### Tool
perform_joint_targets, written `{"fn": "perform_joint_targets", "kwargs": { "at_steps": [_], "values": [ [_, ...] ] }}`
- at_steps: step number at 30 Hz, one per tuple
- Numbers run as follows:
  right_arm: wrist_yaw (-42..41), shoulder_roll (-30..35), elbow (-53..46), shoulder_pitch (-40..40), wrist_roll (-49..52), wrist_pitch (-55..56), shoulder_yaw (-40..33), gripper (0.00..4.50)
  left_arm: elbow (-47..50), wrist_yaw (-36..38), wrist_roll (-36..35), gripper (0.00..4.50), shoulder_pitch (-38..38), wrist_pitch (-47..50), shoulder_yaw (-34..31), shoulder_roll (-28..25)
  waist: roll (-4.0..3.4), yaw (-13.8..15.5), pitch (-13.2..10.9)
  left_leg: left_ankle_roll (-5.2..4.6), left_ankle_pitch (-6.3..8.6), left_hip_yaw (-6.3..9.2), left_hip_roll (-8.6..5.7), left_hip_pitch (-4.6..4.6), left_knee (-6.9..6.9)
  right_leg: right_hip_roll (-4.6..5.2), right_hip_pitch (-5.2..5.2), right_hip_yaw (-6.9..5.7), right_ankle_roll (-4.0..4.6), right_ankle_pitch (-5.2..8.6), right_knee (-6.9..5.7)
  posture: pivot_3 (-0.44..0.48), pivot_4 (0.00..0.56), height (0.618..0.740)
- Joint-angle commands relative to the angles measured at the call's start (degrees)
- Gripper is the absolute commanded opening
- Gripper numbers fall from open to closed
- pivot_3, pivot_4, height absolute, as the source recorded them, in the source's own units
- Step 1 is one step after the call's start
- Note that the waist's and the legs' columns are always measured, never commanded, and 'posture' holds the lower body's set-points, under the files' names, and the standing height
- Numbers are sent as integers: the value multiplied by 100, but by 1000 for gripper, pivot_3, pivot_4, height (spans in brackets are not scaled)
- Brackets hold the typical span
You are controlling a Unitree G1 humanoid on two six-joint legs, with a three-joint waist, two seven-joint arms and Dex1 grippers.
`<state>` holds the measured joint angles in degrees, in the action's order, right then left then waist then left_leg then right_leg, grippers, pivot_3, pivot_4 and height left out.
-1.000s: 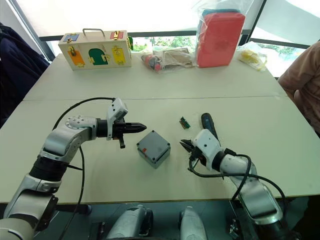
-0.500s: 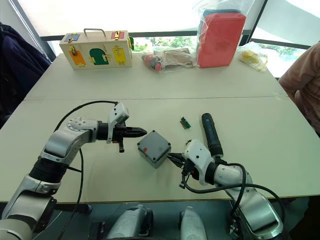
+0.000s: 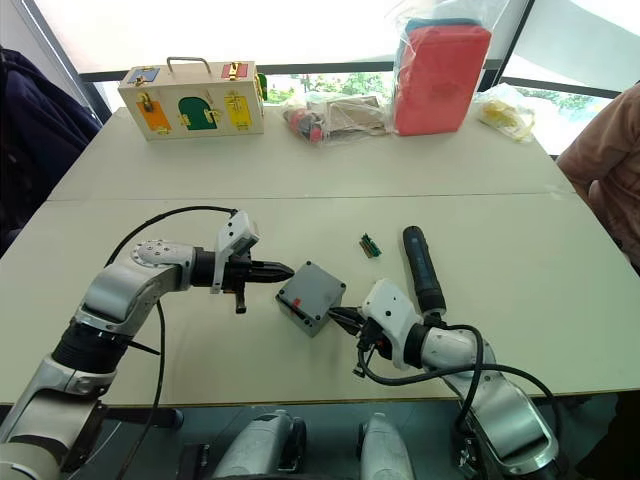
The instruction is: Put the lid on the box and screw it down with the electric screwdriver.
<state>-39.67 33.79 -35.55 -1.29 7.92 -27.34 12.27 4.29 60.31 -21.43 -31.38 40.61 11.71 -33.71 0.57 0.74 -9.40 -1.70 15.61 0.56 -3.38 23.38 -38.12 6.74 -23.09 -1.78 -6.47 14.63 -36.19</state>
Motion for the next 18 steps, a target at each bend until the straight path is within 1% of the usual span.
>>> {"fn": "perform_joint_targets", "kwargs": {
  "at_steps": [1, 18],
  "values": [
    [36, -44, -73, 63, 0, 120, 39, 132, 131, 43, -33, 0, -16, -59, -52, -63, 0, -1, 0, 0, 0, 0, 0, 0, 0, 0, 0, 0, 0, 0, 0, 0, 150, 740],
    [-14, -66, -191, 149, 128, 42, 101, 132, 274, 113, -86, 0, 121, -6, -32, -190, 0, 0, 0, 0, 0, 0, 0, 0, 0, 0, 0, 0, 0, 0, 0, 0, 150, 740]
  ]
}}
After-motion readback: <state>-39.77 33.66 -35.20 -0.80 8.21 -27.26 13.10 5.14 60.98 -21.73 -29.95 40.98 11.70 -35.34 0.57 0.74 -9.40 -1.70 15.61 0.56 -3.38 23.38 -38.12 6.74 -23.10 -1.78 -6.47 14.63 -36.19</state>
